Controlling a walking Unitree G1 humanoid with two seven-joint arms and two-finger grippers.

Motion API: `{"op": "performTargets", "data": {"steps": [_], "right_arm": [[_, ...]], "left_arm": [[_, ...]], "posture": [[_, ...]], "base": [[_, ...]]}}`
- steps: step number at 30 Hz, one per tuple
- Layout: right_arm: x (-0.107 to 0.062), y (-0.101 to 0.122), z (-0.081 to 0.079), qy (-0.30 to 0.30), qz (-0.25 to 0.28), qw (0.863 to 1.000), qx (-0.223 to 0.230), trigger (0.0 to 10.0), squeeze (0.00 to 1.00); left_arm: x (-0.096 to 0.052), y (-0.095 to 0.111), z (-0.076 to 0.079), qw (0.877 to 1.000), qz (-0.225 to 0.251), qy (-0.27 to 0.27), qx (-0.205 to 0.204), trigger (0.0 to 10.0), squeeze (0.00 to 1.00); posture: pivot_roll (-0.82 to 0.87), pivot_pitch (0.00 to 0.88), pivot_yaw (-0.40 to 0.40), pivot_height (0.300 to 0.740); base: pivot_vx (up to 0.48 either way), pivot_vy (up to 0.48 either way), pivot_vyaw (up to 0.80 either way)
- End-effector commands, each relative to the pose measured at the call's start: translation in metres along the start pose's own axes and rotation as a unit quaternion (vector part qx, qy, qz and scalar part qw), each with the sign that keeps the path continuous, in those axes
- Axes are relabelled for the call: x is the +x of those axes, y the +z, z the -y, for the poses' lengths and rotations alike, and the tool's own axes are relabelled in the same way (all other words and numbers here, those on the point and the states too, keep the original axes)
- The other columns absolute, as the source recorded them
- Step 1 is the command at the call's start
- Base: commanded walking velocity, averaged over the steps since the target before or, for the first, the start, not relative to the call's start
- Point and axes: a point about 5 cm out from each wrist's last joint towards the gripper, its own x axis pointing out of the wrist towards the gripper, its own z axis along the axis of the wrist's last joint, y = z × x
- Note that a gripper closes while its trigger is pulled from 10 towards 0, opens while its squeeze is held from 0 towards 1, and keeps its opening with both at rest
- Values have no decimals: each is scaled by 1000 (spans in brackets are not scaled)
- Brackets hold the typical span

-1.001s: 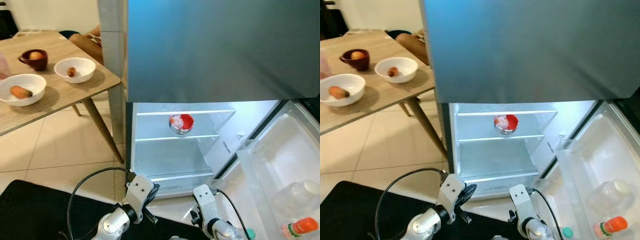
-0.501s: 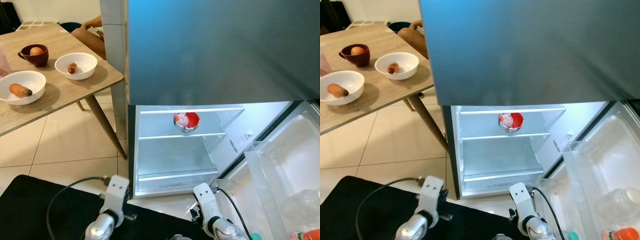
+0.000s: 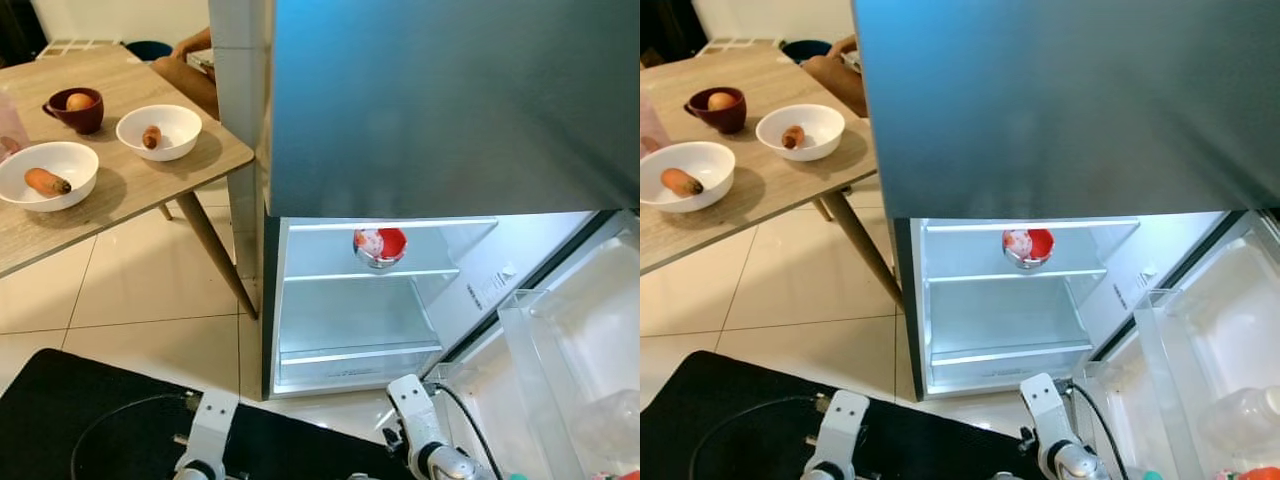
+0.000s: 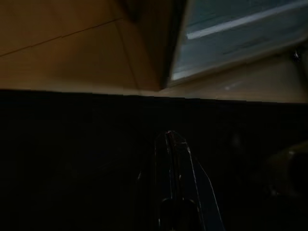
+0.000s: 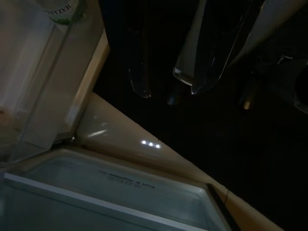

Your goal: Restocking fridge

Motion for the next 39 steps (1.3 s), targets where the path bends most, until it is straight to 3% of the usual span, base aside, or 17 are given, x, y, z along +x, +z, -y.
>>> {"op": "performTargets", "data": {"steps": [1,5,12,39], "right_arm": [[-4,-14,2,-8,-27,1000,8,10000,0],[-4,-14,0,-6,-28,1000,10,10000,0],[-2,-10,-5,2,-17,1000,16,10000,0],[-2,-9,-6,2,-12,1000,16,10000,0]], "left_arm": [[0,-3,4,1000,-2,3,-16,10000,0],[1,-3,5,1000,-8,3,-30,10000,0],[3,-3,7,1000,-10,-2,-21,10000,0],[6,8,18,1000,17,-24,-8,10000,0]], "posture": [[-96,48,-68,736],[-93,45,-72,736],[-104,53,-68,736],[-105,68,-65,736]], "base": [[0,0,0],[0,0,0],[0,0,-72],[0,0,-758]]}}
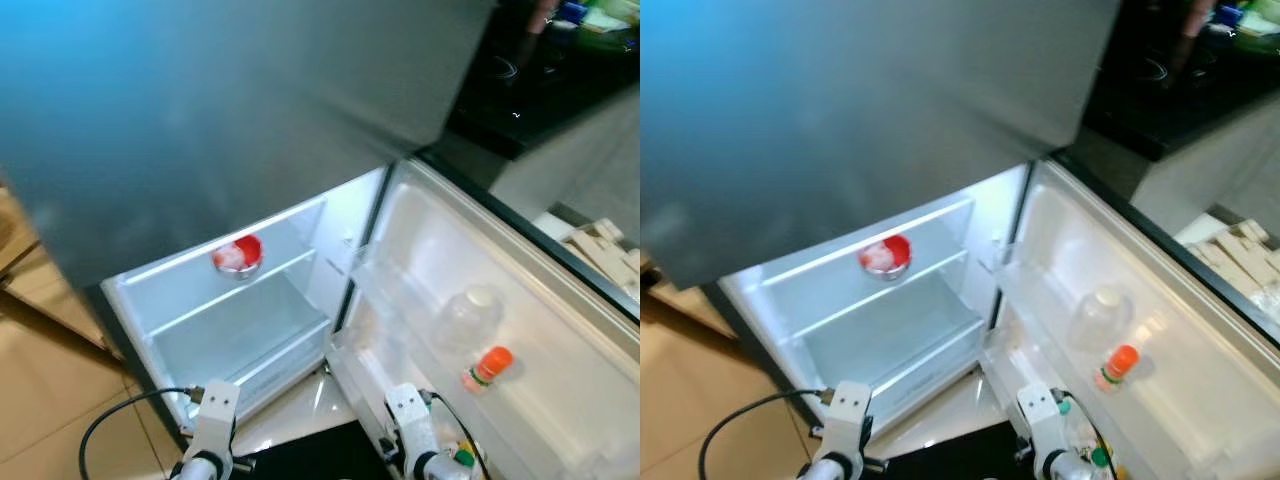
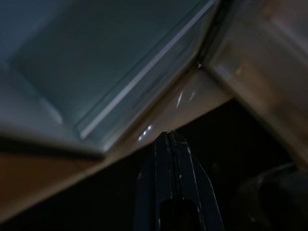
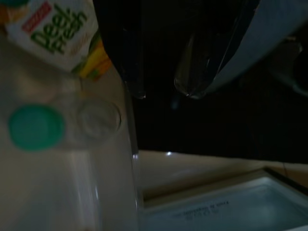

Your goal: Restocking fridge

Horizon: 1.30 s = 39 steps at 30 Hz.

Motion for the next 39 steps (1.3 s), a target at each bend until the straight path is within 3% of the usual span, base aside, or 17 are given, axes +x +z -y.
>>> {"op": "performTargets", "data": {"steps": [1,18,39], "right_arm": [[0,3,6,-11,8,1000,4,10000,0],[-1,3,6,-10,7,1000,5,10000,0],[-1,4,3,4,20,1000,1,10000,0]], "left_arm": [[-3,-6,5,1000,-7,-7,1,10000,0],[-3,-5,8,1000,-3,-22,10,10000,0],[-4,-10,7,999,-10,-36,1,10000,0]], "posture": [[-104,69,-65,736],[-107,69,-65,736],[-109,54,-65,736]], "base": [[0,0,-800],[0,0,-781],[-50,0,0]]}}
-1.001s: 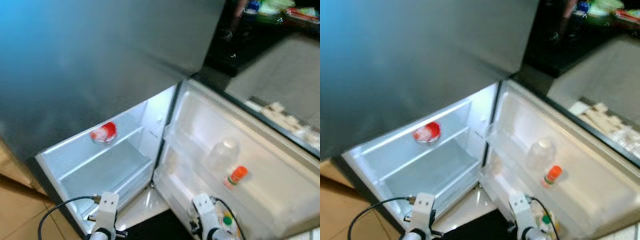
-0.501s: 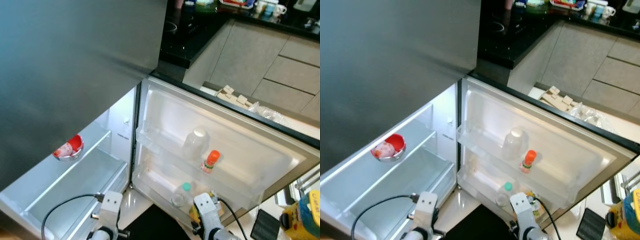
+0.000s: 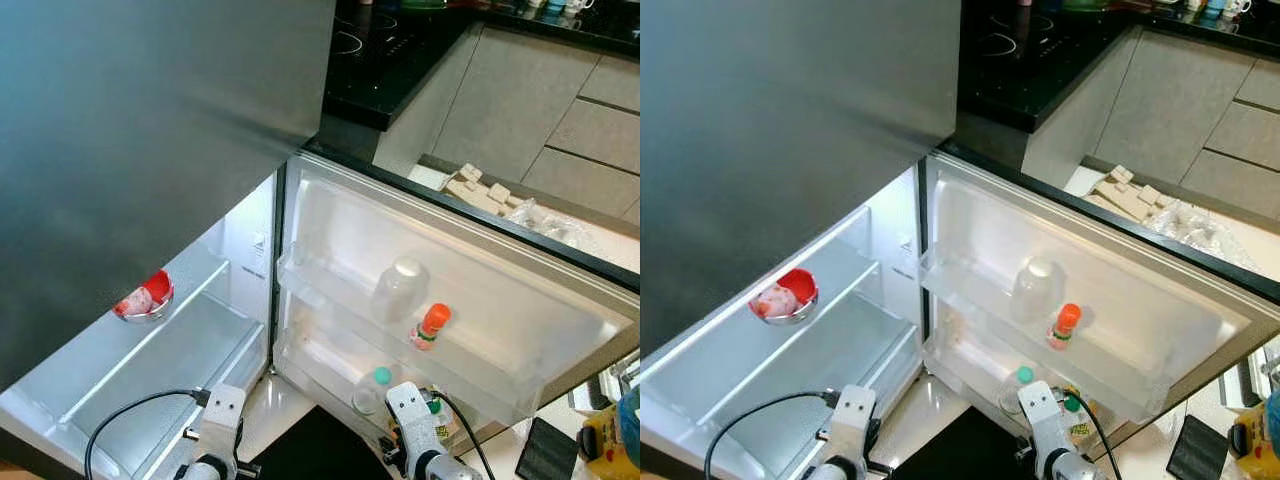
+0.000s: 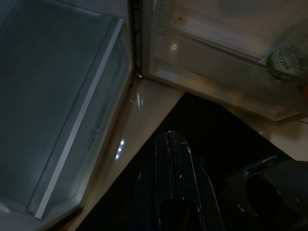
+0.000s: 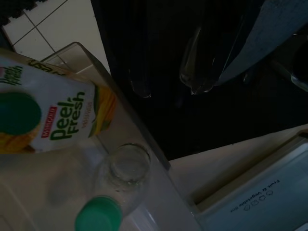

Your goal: Restocking fridge

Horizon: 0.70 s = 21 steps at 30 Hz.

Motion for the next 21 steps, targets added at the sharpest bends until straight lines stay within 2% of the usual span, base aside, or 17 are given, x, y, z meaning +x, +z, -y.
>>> {"op": "performTargets", "data": {"steps": [1,21], "right_arm": [[-1,-3,1,-2,-1,1000,5,10000,0],[-2,-5,0,3,-4,1000,3,10000,0]], "left_arm": [[-1,-4,1,1000,-6,-1,-6,10000,0],[-2,-7,2,1000,-12,-4,-6,10000,0]], "posture": [[-109,54,-65,736],[-112,59,-65,736]], "base": [[-277,0,0],[-303,0,0]]}}
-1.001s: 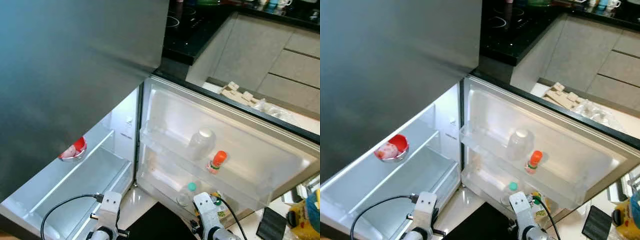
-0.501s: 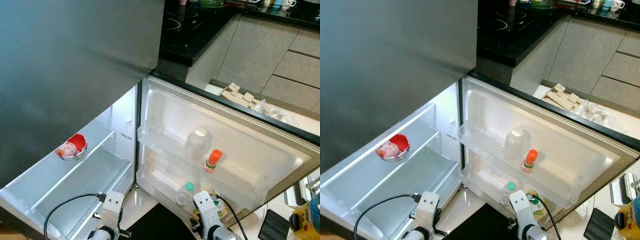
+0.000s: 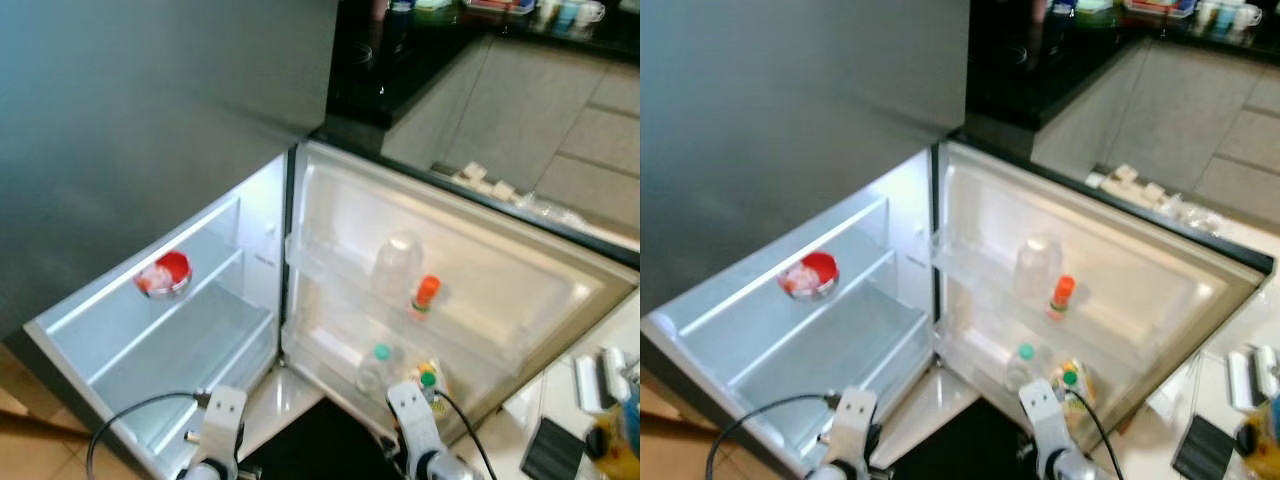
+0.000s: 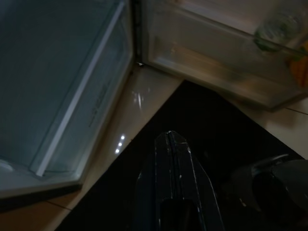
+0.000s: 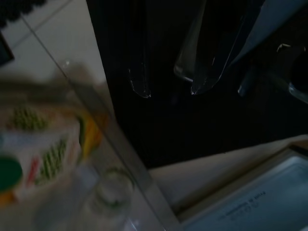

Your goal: Restocking fridge

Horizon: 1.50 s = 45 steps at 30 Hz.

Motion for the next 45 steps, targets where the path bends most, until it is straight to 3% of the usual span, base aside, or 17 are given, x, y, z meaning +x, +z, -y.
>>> {"op": "performTargets", "data": {"steps": [1,21,36,45], "right_arm": [[-1,-2,0,0,-2,1000,3,10000,0],[0,-2,0,2,-6,1000,3,10000,0],[0,-2,0,0,-8,1000,5,10000,0],[-1,-4,0,-3,-11,1000,6,10000,0]], "left_arm": [[-2,-5,3,1000,-9,-3,-1,10000,0],[-1,-5,3,1000,-10,-6,-2,10000,0],[0,-3,3,1000,-9,-9,1,10000,0],[1,-3,4,1000,-11,-11,9,10000,0]], "posture": [[-112,59,-65,736],[-114,61,-67,736],[-114,63,-62,736],[-116,65,-61,736]], "base": [[-277,0,0],[0,0,0],[-308,0,0],[0,0,0]]}}
